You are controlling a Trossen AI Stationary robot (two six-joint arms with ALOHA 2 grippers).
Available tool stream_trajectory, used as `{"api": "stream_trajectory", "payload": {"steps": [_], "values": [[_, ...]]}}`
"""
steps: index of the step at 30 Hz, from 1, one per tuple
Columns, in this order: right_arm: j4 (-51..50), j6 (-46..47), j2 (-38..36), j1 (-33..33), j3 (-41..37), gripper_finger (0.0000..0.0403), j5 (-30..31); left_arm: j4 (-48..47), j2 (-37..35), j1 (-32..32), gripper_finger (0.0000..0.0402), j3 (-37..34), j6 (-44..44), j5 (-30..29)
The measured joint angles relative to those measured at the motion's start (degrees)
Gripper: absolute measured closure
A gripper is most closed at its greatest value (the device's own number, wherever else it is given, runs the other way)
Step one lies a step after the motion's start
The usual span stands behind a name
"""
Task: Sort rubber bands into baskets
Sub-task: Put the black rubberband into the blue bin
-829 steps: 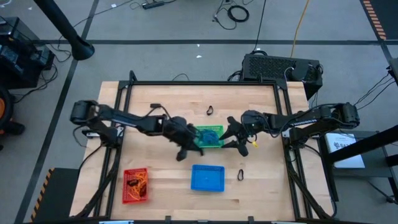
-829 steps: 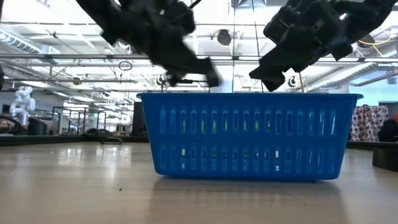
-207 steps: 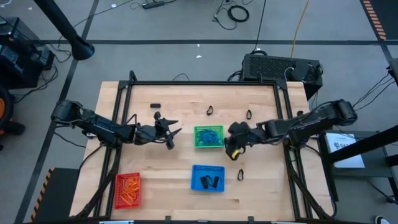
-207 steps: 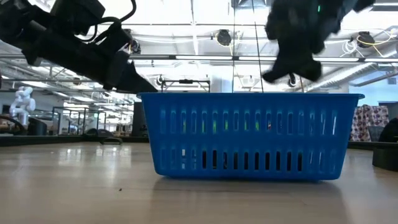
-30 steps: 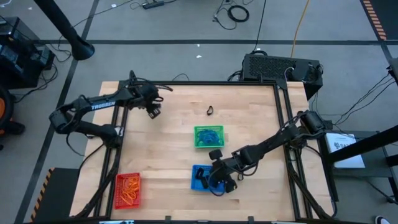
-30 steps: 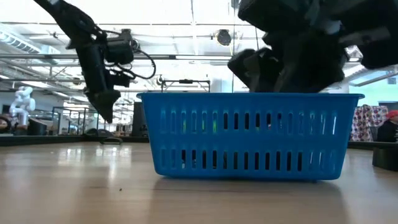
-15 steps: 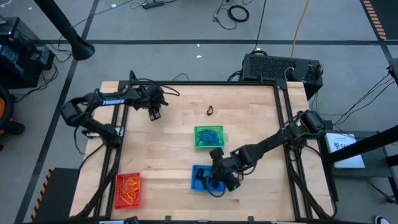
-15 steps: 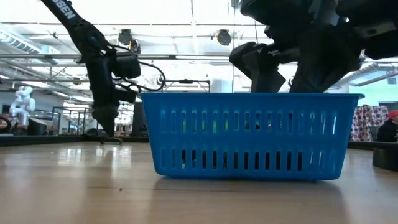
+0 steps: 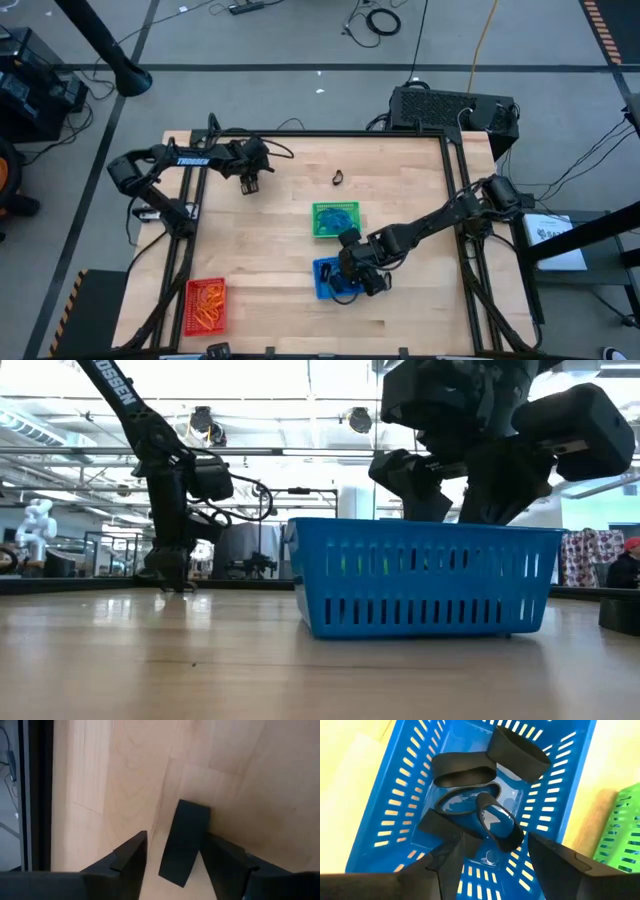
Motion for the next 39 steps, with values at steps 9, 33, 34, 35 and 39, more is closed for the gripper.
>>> {"api": "stream_trajectory", "payload": {"steps": [9, 33, 34, 35, 39], "values": [[0.6, 0.1, 0.0, -0.2, 0.0, 0.0193, -0.2, 0.3, 0.3, 0.0, 0.0386, 0.0, -0.8, 0.6], [7.2, 1.9, -0.1, -0.2, 5.9, 0.0193, 18.0, 7.8, -21.8, -33.6, 0.0397, -1.4, -24.1, 24.4], [10.1, 0.7, -0.1, -0.2, 5.9, 0.0193, 19.0, 12.3, -21.9, -36.4, 0.0397, -2.6, -25.2, 24.2], [12.9, -0.4, -0.1, -0.2, 5.9, 0.0193, 19.4, 16.8, -21.8, -38.9, 0.0397, -3.9, -26.0, 24.2], [22.4, -4.5, -0.1, 0.0, 5.9, 0.0193, 19.3, 31.1, -19.9, -47.3, 0.0397, -6.5, -26.1, 23.7]]}}
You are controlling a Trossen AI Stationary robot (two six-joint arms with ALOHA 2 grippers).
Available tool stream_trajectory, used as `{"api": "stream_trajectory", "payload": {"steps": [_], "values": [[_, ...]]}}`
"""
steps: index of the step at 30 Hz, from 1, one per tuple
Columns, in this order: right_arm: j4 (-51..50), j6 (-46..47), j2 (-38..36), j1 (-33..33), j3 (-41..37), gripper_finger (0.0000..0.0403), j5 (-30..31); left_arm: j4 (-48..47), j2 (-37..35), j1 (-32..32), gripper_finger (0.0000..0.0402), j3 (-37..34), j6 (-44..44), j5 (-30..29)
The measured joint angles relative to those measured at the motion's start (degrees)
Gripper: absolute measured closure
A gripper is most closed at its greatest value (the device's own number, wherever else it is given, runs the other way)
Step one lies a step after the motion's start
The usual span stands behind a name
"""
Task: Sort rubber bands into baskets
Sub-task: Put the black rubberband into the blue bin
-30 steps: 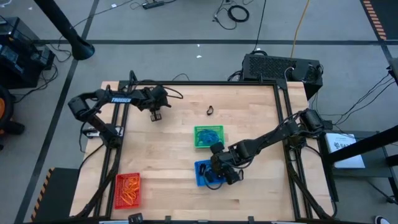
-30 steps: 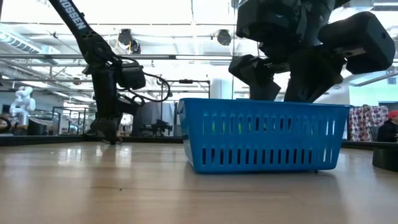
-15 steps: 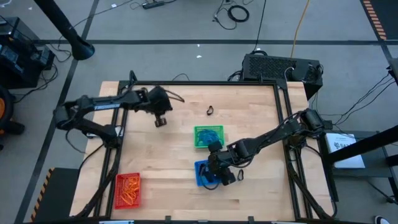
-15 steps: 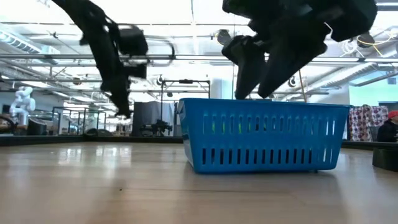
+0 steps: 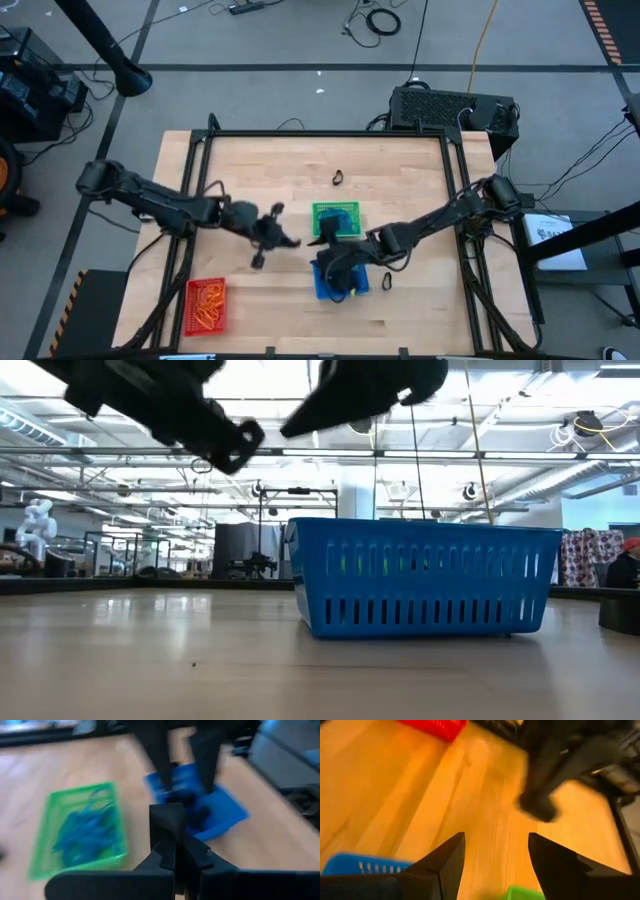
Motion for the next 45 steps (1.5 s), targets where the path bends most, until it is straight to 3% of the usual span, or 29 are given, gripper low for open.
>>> {"api": "stream_trajectory", "payload": {"steps": [9, 18, 25, 29, 36, 40, 43, 45], "values": [[8.4, -4.5, 0.4, 2.8, 0.0, 0.0193, -1.9, 10.4, 6.6, -10.2, 0.0397, -0.7, 0.4, -4.6], [12.0, -5.6, 2.4, 3.3, -0.2, 0.0193, -4.3, 19.4, 11.2, -11.9, 0.0397, -0.7, 1.5, -5.5], [12.4, -6.2, 2.5, 2.9, -0.1, 0.0201, -4.3, 20.2, 12.2, -11.9, 0.0397, -0.7, 1.5, -5.7], [12.1, -6.0, 2.5, 2.2, -0.1, 0.0248, -4.3, 20.3, 12.2, -11.9, 0.0394, -0.7, 1.5, -5.7], [10.7, -7.1, 2.5, 1.7, -0.1, 0.0388, -4.6, 20.2, 12.2, -11.9, 0.0391, -0.7, 1.5, -7.2], [10.0, -6.0, 2.3, 2.1, -0.1, 0.0397, -4.2, 19.9, 12.2, -12.2, 0.0368, -0.7, 1.8, -7.5], [6.5, -3.6, 1.6, 2.1, -0.1, 0.04, -4.6, 19.4, 12.2, -12.2, 0.0324, -0.7, 1.5, -8.6], [4.1, -1.2, 1.2, 2.1, -0.1, 0.04, -7.1, 18.1, 12.0, -12.4, 0.0288, -0.6, 1.5, -12.5]]}}
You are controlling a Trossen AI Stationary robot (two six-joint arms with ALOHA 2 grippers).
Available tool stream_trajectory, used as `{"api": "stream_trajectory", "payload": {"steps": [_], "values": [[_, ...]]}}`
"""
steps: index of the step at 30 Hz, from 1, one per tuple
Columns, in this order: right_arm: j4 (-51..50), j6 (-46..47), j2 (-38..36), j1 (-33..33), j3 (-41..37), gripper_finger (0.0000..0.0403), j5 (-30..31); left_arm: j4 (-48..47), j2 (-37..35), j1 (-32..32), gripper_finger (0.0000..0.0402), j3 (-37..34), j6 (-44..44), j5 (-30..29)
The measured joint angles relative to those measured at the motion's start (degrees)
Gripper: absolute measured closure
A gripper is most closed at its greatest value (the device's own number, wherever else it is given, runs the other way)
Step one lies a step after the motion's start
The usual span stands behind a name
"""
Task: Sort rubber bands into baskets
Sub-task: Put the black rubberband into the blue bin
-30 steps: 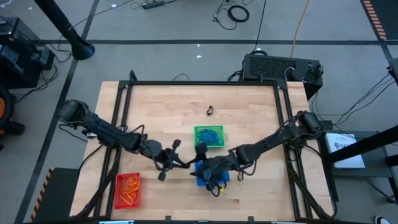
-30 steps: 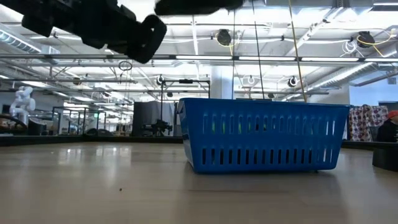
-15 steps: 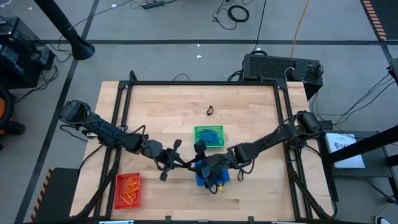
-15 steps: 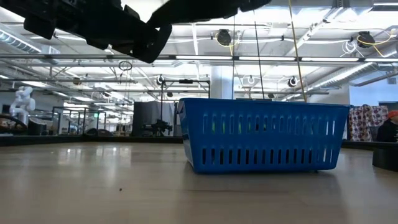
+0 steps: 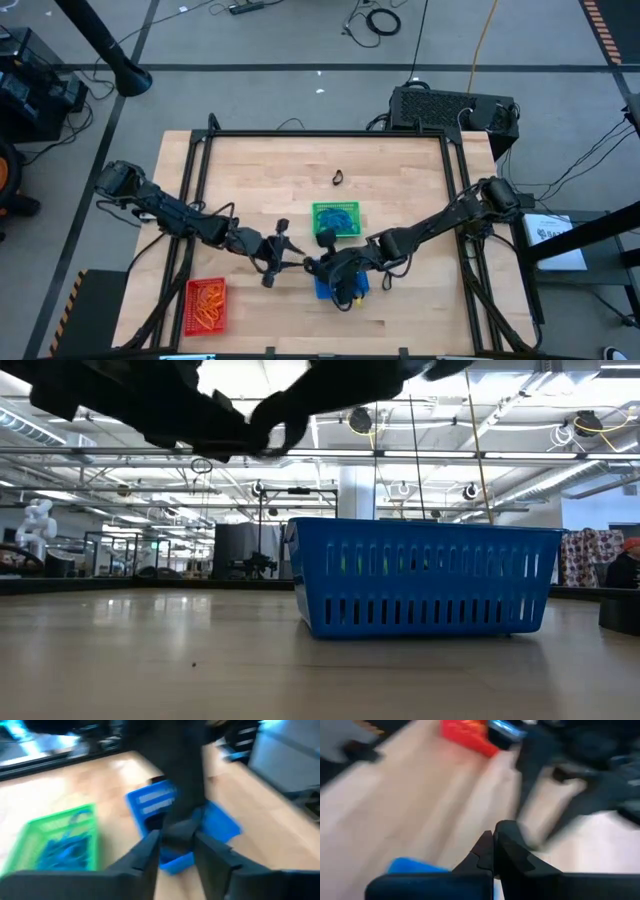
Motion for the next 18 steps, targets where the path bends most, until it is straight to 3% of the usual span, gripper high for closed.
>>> {"api": "stream_trajectory", "payload": {"steps": [4, 8, 12, 18], "values": [[-5.9, 6.4, -0.3, 0.2, 0.1, 0.0401, -6.9, -4.3, 0.0, -0.1, 0.022, 1.1, -2.4, -9.0], [-17.4, 11.9, -0.3, 0.5, 0.1, 0.0402, -7.3, -7.9, 0.0, 0.5, 0.0181, 2.2, -2.9, -10.5], [-23.4, 17.2, -0.3, 0.3, 0.1, 0.0401, -10.1, -10.7, -0.1, 2.1, 0.0172, 2.6, -3.0, -11.6], [-24.7, 21.4, -0.3, 0.9, 0.1, 0.0378, -16.7, -13.3, -0.1, 6.1, 0.0172, 2.6, -3.6, -13.4]]}}
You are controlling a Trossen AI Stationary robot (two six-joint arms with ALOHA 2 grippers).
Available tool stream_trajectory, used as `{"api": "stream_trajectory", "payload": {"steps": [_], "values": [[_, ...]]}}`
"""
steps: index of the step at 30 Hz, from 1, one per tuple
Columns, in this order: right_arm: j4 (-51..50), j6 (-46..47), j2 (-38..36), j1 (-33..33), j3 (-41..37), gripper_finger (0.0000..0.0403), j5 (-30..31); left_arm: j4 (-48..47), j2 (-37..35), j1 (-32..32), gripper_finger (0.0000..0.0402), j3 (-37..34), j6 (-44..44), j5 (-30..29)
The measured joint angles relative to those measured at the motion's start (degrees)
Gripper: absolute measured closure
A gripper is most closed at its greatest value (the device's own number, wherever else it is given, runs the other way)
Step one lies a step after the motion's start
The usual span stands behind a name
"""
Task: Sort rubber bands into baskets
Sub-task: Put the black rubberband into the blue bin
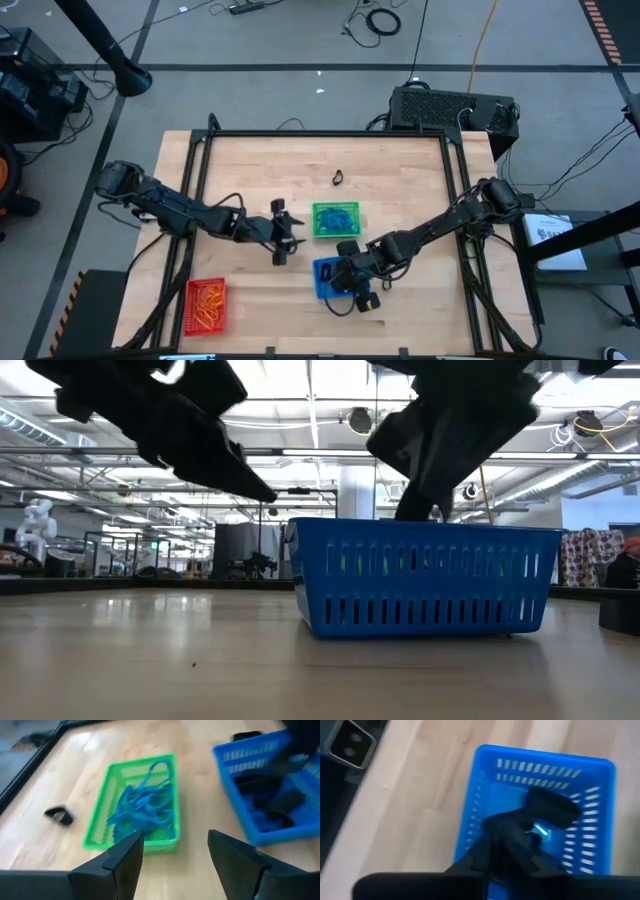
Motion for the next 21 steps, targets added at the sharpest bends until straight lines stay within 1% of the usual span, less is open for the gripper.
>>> {"api": "stream_trajectory", "payload": {"steps": [4, 8, 13, 14, 17, 21], "values": [[0.0, 1.8, 0.2, 0.3, 0.0, 0.0348, -0.7, -0.3, 0.0, 2.7, 0.0172, 0.0, -2.2, 0.6], [0.1, 2.0, 0.2, 0.4, 0.0, 0.03, -0.1, -0.4, 0.0, 3.6, 0.0172, 0.0, -2.3, 1.9], [-1.1, 2.4, -1.3, -0.5, 0.0, 0.0242, 0.3, -1.5, 0.0, 3.6, 0.0171, 0.0, -2.3, 1.8], [-2.1, 2.6, -2.0, -0.6, 0.0, 0.0235, 1.1, -1.7, 0.0, 3.6, 0.0171, 0.0, -2.3, 1.8], [-5.0, 3.0, -4.3, -0.7, 0.0, 0.0223, 6.3, -1.7, 0.0, 3.6, 0.0171, 0.0, -2.4, 1.8], [-8.6, 0.1, -8.3, -1.1, 0.0, 0.0227, 13.3, -1.7, 0.0, 3.6, 0.0171, 0.0, -2.7, 1.8]]}}
